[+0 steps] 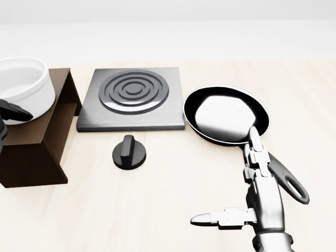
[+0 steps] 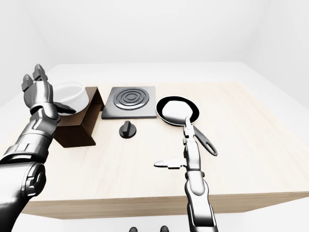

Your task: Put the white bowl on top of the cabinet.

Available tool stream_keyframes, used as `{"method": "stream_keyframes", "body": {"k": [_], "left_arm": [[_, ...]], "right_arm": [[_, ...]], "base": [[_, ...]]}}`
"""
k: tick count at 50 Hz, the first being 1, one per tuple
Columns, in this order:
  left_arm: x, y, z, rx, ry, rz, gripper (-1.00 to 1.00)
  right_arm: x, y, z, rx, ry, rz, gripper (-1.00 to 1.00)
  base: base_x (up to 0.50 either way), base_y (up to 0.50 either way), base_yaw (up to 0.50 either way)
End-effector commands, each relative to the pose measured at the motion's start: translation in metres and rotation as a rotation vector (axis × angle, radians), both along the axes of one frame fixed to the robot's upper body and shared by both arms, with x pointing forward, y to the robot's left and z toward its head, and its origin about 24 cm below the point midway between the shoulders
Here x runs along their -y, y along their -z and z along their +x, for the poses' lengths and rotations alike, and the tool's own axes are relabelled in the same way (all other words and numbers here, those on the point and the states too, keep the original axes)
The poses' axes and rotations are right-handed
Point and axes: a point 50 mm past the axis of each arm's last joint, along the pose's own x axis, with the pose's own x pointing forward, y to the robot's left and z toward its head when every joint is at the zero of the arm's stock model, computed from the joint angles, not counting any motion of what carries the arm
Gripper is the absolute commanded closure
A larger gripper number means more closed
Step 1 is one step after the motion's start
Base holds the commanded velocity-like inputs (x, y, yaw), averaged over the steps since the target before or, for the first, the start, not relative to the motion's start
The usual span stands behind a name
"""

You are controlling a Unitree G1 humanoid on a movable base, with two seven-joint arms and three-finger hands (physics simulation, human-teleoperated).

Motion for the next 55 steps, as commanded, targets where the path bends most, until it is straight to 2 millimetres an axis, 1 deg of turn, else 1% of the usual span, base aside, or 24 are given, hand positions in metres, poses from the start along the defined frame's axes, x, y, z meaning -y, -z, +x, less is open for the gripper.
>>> {"method": "stream_keyframes", "body": {"k": [1, 7, 10, 12, 13, 15, 16, 17, 18, 22, 23, 27, 29, 35, 37, 40, 41, 47, 52, 53, 55], "left_arm": [[-0.001, -0.003, 0.0, 0.016, -0.007, 0.009, -1.0], [0.001, -0.003, -0.001, 0.02, 0.014, 0.019, -1.0], [0.008, -0.009, -0.006, 0.045, 0.081, 0.064, -1.0], [0.017, -0.015, -0.012, 0.055, 0.147, 0.117, -1.0], [0.024, -0.018, -0.019, 0.059, 0.193, 0.169, -1.0], [0.026, -0.019, -0.021, 0.053, 0.198, 0.181, -1.0], [0.037, -0.021, -0.038, 0.044, 0.265, 0.258, -1.0], [0.038, -0.021, -0.041, 0.035, 0.266, 0.271, -1.0], [0.045, -0.024, -0.056, 0.028, 0.3, 0.314, -1.0], [0.057, -0.028, -0.086, -0.016, 0.31, 0.403, -1.0], [0.062, -0.032, -0.099, -0.007, 0.301, 0.445, -1.0], [0.066, -0.037, -0.119, -0.016, 0.264, 0.468, -1.0], [0.07, -0.038, -0.126, -0.021, 0.258, 0.471, -1.0], [0.074, -0.037, -0.137, -0.033, 0.236, 0.476, -1.0], [0.075, -0.04, -0.14, -0.027, 0.229, 0.475, -1.0], [0.08, -0.043, -0.149, -0.001, 0.214, 0.491, -1.0], [0.08, -0.043, -0.149, -0.001, 0.212, 0.49, -1.0], [0.09, -0.046, -0.17, 0.04, 0.192, 0.499, -1.0], [0.094, -0.047, -0.178, 0.064, 0.177, 0.496, -1.0], [0.098, -0.047, -0.183, 0.076, 0.182, 0.495, -1.0], [0.1, -0.046, -0.185, 0.081, 0.181, 0.486, -1.0]], "right_arm": [[-0.001, 0.001, 0.0, -0.002, -0.003, -0.002, -1.0], [0.0, 0.001, 0.001, -0.002, -0.002, -0.002, -1.0], [0.0, 0.001, 0.001, -0.002, -0.001, -0.001, -1.0], [0.0, 0.001, 0.001, -0.003, -0.001, -0.002, -1.0], [-0.001, 0.001, 0.001, -0.003, -0.002, -0.003, -1.0], [-0.001, 0.001, 0.001, -0.003, -0.002, -0.003, -1.0], [0.0, 0.0, 0.0, -0.002, -0.001, -0.001, -1.0], [0.0, 0.0, 0.0, -0.002, -0.001, -0.001, -1.0], [0.0, 0.0, 0.0, -0.002, 0.0, -0.001, -1.0], [-0.001, 0.001, 0.001, -0.004, -0.002, -0.002, -1.0], [-0.001, 0.001, 0.001, -0.004, -0.002, -0.004, -1.0], [-0.001, 0.003, 0.002, -0.005, -0.003, -0.004, -1.0], [-0.002, 0.003, 0.001, -0.005, -0.005, -0.005, -1.0], [-0.001, 0.002, 0.001, -0.005, -0.004, -0.003, -1.0], [-0.001, 0.002, 0.001, -0.005, -0.005, -0.003, -1.0], [-0.002, 0.002, 0.001, -0.005, -0.006, -0.005, -1.0], [-0.002, 0.002, 0.001, -0.005, -0.006, -0.005, -1.0], [-0.002, 0.003, 0.001, -0.005, -0.008, -0.005, -1.0], [-0.002, 0.003, 0.001, -0.005, -0.008, -0.006, -1.0], [-0.002, 0.003, 0.001, -0.006, -0.007, -0.006, -1.0], [-0.003, 0.002, 0.0, -0.005, -0.008, -0.007, -1.0]], "base": [[0.0, 0.0, 0.0], [0.0, 0.0, 0.0], [0.0, 0.0, 0.0], [0.0, 0.0, 0.0], [0.0, 0.0, 0.0], [0.0, 0.0, 0.0], [0.0, 0.0, 0.0], [0.0, 0.0, 0.0], [0.0, 0.0, 0.0], [0.0, 0.0, 0.0], [0.0, 0.0, 0.0], [0.0, 0.0, 0.0], [0.0, 0.0, 0.0], [0.0, 0.0, 0.0], [0.0, 0.0, 0.0], [0.0, 0.0, 0.0], [0.0, 0.0, 0.0], [0.0, 0.0, 0.0], [0.0, 0.0, 0.0], [0.0, 0.0, 0.0], [0.0, 0.0, 0.0]]}}
